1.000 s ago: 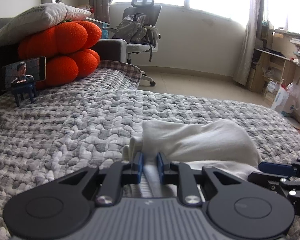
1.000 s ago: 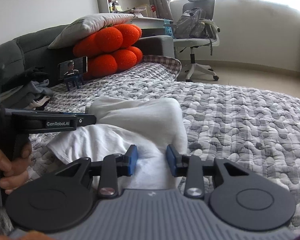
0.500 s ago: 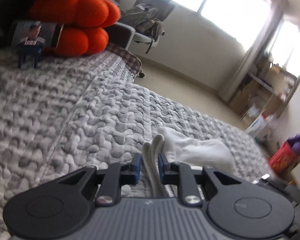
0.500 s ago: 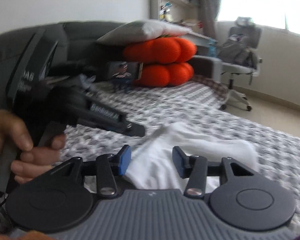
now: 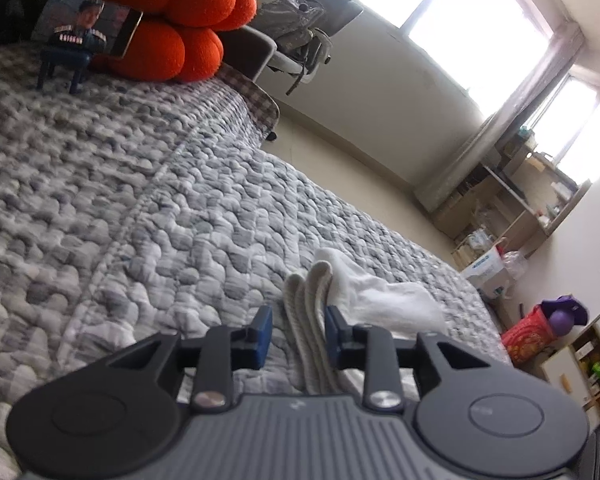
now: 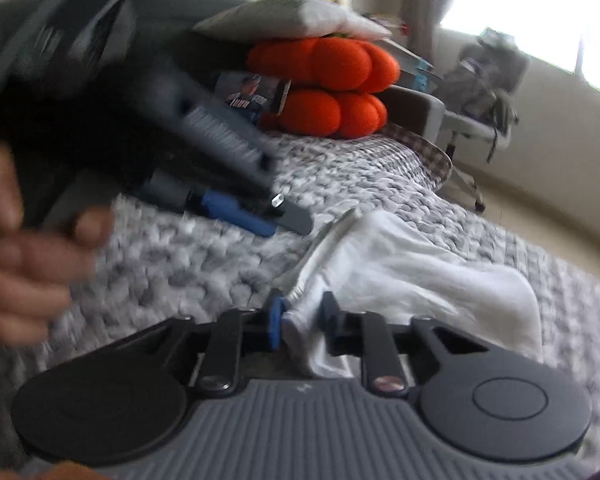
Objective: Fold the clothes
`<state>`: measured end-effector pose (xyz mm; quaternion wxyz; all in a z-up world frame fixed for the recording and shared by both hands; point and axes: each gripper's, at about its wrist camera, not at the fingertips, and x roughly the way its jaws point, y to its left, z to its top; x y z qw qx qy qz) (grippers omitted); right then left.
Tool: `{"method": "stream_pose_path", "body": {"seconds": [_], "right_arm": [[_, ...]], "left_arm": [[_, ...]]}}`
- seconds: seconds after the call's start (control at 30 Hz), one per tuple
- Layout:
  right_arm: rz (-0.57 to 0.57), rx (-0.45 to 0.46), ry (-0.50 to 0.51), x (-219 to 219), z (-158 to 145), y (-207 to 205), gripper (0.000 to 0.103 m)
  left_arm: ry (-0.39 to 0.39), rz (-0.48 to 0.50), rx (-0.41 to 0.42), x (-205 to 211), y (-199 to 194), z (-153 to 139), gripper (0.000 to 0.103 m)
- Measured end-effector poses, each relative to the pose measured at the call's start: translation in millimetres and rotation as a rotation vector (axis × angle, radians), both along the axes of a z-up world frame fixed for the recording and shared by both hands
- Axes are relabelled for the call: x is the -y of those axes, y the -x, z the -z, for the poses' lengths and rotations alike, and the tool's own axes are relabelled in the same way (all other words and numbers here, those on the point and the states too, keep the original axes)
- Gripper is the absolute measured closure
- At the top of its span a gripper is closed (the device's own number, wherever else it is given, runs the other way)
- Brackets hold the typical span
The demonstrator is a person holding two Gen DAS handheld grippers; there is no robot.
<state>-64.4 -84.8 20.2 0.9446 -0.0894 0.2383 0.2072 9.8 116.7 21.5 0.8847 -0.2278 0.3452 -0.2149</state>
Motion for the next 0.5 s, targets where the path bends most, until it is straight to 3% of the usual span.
{"method": "stream_pose_path", "body": {"seconds": [0.03, 0.1, 0.17, 0.3, 0.5], "right_arm": [[0.014, -0.002, -0.055, 8.3, -3.7, 0.2, 0.084], [0.043, -0.005, -0.167, 25.0, -11.1, 0.8, 0.084], [0.073, 0.004, -0.240, 38.1, -17.0, 2.9, 0.084], [0.064, 0.009, -0.266, 38.3, -21.8, 4.6, 0.084], [0.043, 0.019, -0.259, 32.9, -21.7, 5.1, 0.084]], "left_arm": [[0.030, 0.004, -0.011, -1.6, -1.3, 1.2, 0.065], [0.096, 0.003, -0.035, -4.5, -3.5, 4.5, 0.043], [0.158, 0.005, -0.056, -6.0, -5.3, 7.7, 0.042], [0.179, 0.039, -0.067, 10.3, -7.4, 8.5, 0.035], [0.135, 0.078, -0.085, 38.5, -15.8, 10.3, 0.030]]}}
